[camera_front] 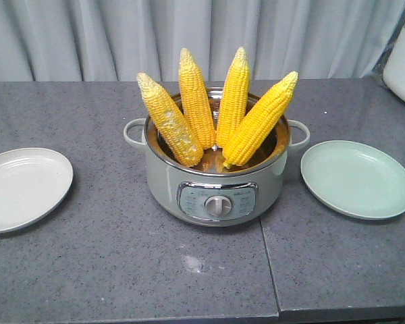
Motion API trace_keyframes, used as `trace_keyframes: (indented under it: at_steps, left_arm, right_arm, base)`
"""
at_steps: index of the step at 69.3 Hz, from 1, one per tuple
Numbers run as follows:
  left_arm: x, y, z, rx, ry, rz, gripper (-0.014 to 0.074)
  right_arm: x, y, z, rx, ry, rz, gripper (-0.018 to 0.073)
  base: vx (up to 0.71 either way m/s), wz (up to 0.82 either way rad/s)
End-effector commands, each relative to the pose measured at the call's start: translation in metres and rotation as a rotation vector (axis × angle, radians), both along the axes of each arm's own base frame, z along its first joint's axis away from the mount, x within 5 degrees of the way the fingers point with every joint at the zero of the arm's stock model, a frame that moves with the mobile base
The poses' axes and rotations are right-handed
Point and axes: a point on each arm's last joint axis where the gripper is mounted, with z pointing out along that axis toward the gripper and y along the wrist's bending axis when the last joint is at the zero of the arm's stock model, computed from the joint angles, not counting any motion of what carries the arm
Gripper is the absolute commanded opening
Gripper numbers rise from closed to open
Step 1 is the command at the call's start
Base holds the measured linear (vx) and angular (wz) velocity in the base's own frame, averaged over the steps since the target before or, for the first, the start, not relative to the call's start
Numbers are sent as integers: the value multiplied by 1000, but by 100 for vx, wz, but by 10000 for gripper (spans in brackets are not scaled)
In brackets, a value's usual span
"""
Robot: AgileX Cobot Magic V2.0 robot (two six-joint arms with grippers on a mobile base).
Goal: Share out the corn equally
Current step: 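Drive closer and align the base in front of the corn pot, then raise both arms, positioning the right gripper above the pot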
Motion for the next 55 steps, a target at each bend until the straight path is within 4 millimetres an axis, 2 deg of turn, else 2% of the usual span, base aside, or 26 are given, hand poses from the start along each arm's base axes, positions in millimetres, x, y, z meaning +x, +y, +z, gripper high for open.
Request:
trace_keyframes:
  at_steps: [1, 11, 15, 22, 28, 38, 49, 55]
  left_arm:
    - [0, -1, 8, -11, -96, -8, -9]
    - [0, -1, 13, -71, -158, -10, -9]
    - [0, -1, 21, -99, -237, -8, -9]
    - [-3, 0, 40, -78, -374, -7, -9]
    - [-4, 0, 59, -73, -465, -6, -9]
    - [7, 0, 92, -72, -449, -5, -9]
    - [40, 0, 135, -40, -329, -9, -9]
    - [61, -1, 154, -19, -226, -24, -9]
  right_arm:
    - [1, 0, 6, -14, -75, 1, -8]
    - [1, 1, 15, 37, -172, 10, -8]
    - [-1, 2, 32, 86, -262, 16, -8]
    - [-7, 2, 68, 23, -398, 24, -8]
    - [-6, 2, 95, 1, -408, 21, -8]
    - [16, 1, 134, -26, -298, 16, -8]
    - [50, 0, 172, -66, -181, 12, -8]
    - [75, -1, 181, -42, -74, 12, -8]
  base:
    - [0, 0]
    - [0, 0]
    - [0, 0]
    - [0, 0]
    - [0, 0]
    - [0, 0]
    - [0, 0]
    - [0, 0]
